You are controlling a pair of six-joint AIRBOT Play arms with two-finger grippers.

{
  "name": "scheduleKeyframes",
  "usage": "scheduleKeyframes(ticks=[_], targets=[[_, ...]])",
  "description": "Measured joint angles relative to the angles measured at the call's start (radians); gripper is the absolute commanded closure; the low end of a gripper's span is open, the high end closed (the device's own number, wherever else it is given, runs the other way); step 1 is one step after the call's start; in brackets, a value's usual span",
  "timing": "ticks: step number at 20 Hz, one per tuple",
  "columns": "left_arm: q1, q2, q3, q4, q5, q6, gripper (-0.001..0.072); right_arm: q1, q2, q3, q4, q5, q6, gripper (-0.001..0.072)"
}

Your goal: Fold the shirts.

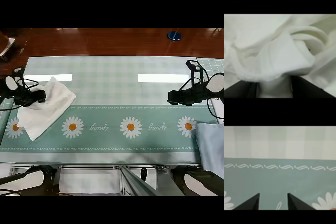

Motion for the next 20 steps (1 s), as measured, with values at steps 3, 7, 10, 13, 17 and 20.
scheduleKeyframes(ticks=[3, 7, 10, 13, 17, 20], targets=[[-0.002, -0.045, -0.001, -0.011, -0.048, 0.0, 0.0339, 0.0, 0.0, 0.0, 0.001, -0.008, 0.007, 0.0303], [-0.003, -0.066, 0.01, -0.058, -0.106, 0.048, 0.0682, 0.0, 0.0, 0.0, 0.002, -0.017, 0.01, 0.0304], [-0.003, -0.037, 0.046, -0.192, -0.148, 0.135, 0.0682, 0.0, 0.003, 0.0, 0.002, -0.019, 0.01, 0.0304], [-0.004, 0.058, 0.11, -0.359, -0.106, 0.216, 0.0683, 0.0, 0.036, 0.0, 0.005, -0.026, 0.01, 0.0304], [-0.006, 0.21, 0.244, -0.55, -0.051, 0.278, 0.0683, 0.0, 0.129, 0.0, 0.007, -0.047, 0.01, 0.0304], [-0.024, 0.294, 0.366, -0.65, -0.034, 0.296, 0.0683, 0.0, 0.215, 0.0, 0.017, -0.055, 0.009, 0.0304]])
